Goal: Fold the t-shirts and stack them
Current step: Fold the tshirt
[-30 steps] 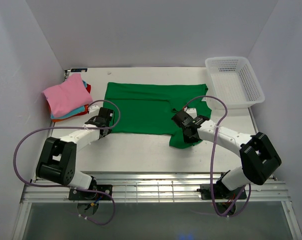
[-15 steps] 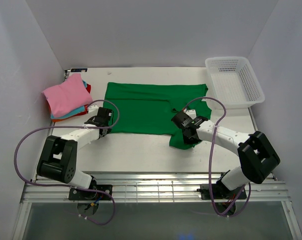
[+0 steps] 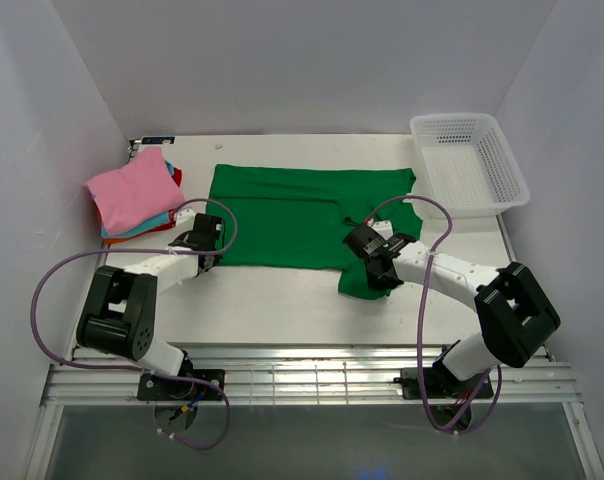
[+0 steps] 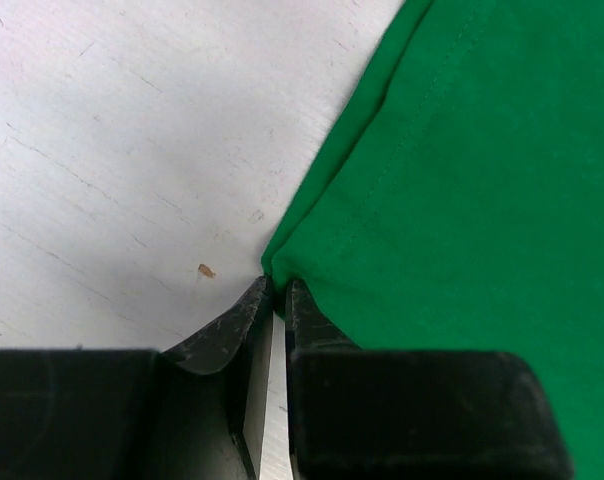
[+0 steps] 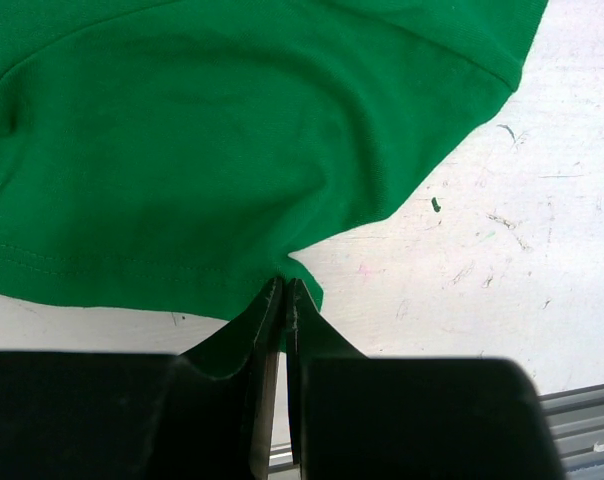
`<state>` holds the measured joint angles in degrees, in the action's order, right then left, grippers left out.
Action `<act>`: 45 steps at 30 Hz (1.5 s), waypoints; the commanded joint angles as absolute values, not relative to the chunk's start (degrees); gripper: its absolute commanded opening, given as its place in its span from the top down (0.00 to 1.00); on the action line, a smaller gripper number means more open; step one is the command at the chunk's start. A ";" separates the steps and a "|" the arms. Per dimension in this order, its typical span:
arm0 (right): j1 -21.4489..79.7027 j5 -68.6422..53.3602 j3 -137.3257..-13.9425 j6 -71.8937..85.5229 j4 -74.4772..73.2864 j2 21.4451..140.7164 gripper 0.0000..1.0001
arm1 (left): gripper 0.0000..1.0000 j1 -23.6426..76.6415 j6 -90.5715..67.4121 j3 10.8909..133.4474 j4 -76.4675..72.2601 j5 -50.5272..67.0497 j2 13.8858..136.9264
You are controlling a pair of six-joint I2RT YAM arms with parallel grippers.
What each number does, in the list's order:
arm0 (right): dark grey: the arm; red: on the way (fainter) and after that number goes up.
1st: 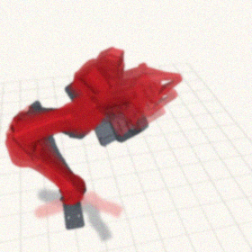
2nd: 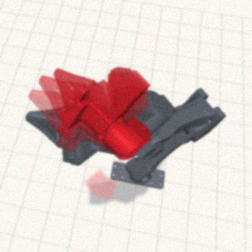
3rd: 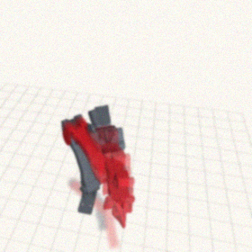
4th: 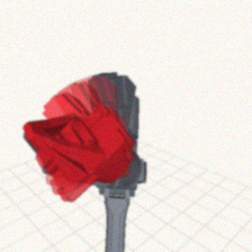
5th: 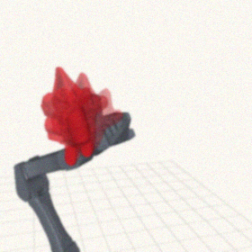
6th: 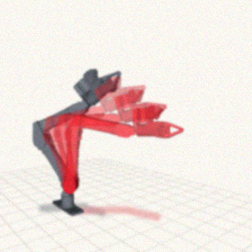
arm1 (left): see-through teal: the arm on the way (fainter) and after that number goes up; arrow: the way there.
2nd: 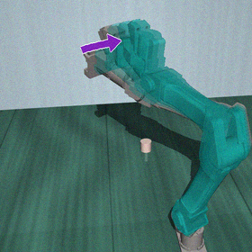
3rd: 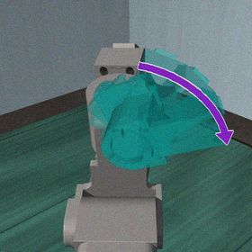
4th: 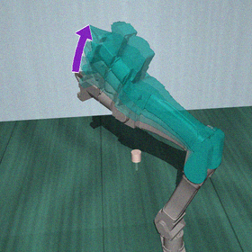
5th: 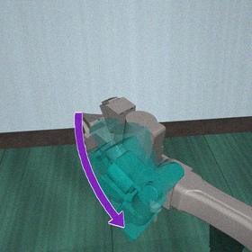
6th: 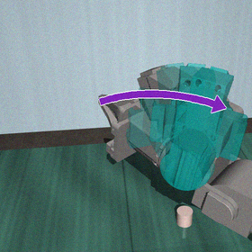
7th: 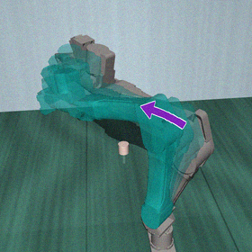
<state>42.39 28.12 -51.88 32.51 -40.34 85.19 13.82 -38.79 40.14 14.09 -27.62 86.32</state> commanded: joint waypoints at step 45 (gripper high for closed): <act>21.36 29.97 -90.87 10.02 -32.70 108.89 0.92 | 0.97 4.83 -38.06 70.31 16.35 -12.75 102.92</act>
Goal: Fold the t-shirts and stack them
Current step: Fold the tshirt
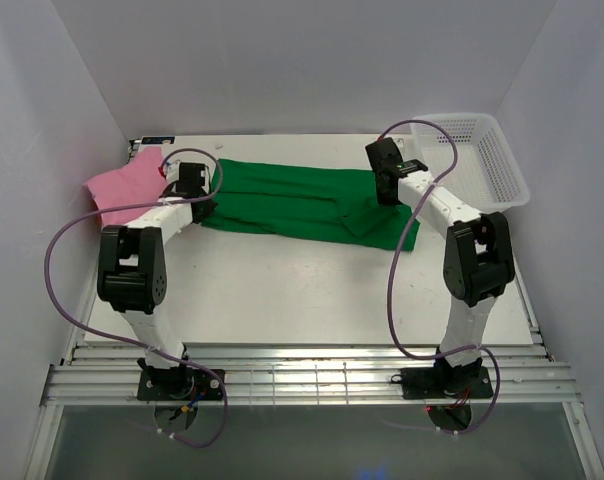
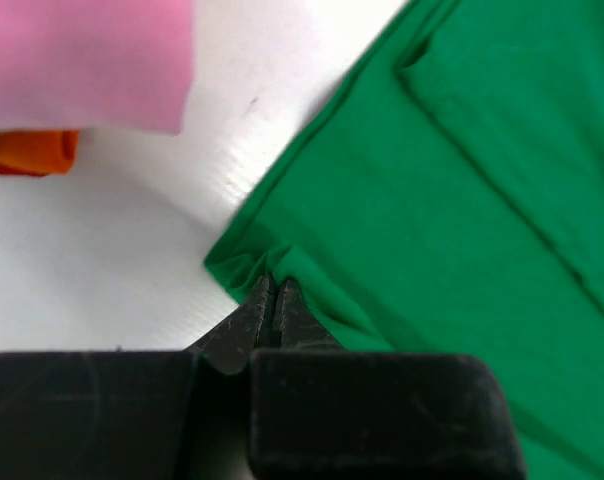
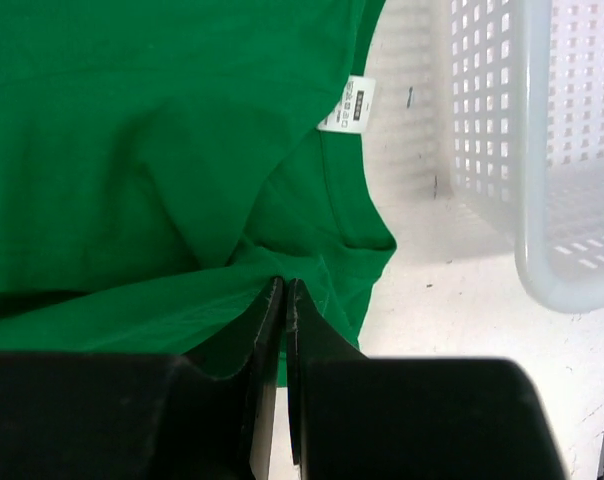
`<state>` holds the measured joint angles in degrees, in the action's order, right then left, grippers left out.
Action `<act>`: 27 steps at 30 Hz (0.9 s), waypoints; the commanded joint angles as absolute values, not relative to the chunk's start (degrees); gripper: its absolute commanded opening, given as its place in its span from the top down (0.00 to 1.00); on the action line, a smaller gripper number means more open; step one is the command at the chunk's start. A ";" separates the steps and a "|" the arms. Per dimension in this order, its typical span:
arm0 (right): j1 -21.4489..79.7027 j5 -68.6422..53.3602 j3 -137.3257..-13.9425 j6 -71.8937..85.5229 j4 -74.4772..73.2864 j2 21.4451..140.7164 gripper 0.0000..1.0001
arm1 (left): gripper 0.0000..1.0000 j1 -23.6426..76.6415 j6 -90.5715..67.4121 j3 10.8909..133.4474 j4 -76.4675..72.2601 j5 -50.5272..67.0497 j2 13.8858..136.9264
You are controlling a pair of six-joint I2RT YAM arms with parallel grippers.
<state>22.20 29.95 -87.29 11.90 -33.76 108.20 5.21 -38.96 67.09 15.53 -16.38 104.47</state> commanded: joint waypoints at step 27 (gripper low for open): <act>17.58 28.12 -108.54 6.59 -36.56 120.67 0.92 | 0.97 4.83 -33.49 87.80 21.88 -12.48 116.11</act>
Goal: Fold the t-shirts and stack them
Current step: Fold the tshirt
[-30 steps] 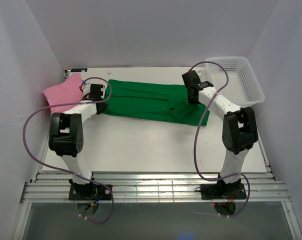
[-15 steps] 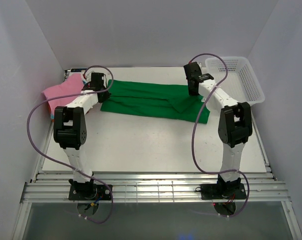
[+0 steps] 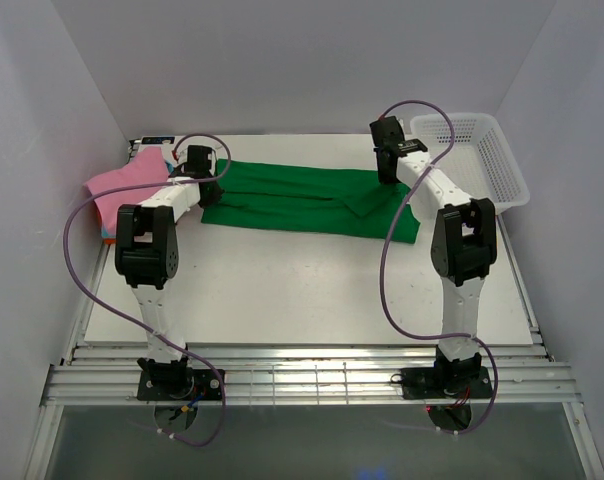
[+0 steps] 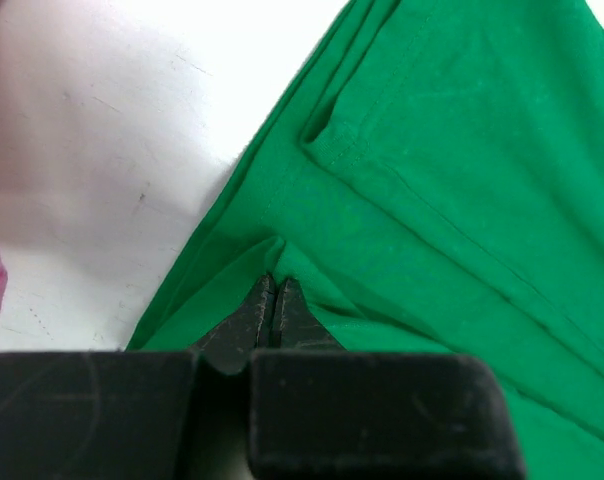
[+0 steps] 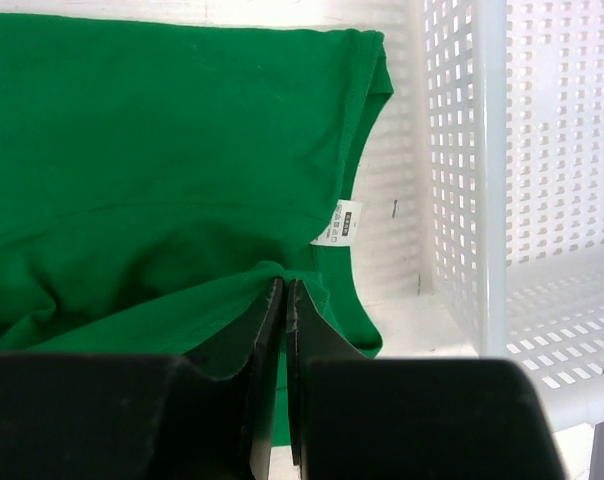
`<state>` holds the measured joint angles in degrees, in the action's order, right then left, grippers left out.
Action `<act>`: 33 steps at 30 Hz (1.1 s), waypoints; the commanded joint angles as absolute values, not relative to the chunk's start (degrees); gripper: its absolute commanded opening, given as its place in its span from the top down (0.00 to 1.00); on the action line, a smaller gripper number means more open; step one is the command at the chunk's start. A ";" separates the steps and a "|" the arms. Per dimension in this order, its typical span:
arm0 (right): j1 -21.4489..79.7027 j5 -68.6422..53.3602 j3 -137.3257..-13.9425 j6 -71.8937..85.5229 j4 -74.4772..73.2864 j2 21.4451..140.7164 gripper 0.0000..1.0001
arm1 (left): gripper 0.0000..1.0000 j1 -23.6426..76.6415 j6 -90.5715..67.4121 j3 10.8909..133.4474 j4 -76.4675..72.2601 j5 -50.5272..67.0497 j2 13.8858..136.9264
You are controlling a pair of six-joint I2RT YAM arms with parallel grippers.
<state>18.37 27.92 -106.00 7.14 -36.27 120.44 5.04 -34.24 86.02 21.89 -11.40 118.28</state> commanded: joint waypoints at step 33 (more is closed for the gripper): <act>15.73 27.95 -111.97 5.89 -37.44 123.66 0.92 | 0.96 2.99 -32.43 94.74 23.82 -11.52 118.64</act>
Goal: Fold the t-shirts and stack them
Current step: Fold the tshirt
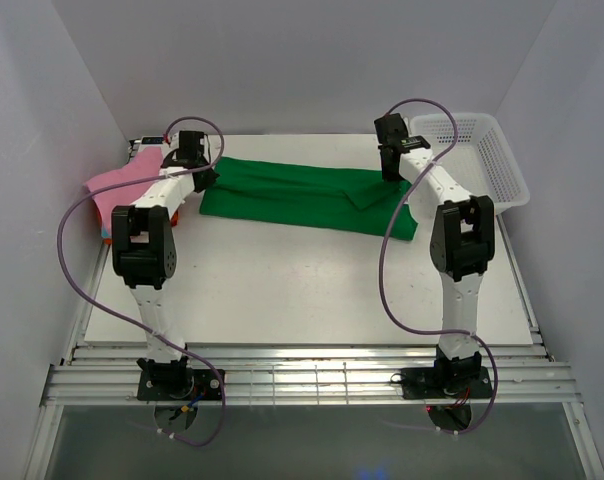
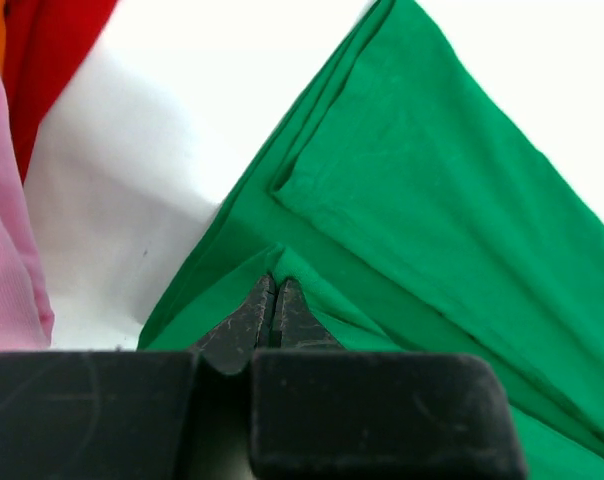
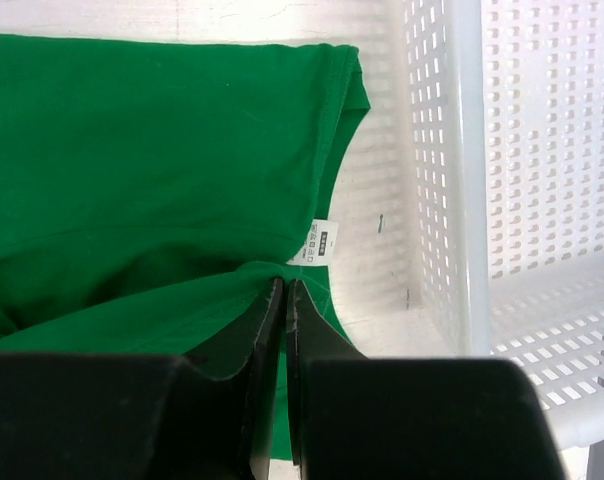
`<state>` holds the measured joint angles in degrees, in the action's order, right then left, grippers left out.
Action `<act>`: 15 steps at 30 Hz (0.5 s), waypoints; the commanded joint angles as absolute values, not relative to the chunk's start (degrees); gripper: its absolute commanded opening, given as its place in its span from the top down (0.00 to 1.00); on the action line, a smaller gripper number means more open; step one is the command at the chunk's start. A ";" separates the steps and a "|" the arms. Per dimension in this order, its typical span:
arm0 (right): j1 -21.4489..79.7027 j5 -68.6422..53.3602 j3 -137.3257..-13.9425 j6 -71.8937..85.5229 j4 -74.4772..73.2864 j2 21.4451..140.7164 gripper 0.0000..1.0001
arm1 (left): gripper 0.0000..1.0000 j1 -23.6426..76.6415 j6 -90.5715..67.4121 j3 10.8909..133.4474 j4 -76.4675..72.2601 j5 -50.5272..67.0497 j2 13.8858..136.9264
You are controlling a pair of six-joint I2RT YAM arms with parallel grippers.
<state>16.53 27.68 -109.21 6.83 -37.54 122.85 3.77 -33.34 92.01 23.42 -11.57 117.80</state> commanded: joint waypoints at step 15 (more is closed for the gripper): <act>15.29 27.33 -114.34 5.54 -37.35 128.05 0.92 | 0.81 2.46 -31.29 100.72 25.58 -10.20 125.77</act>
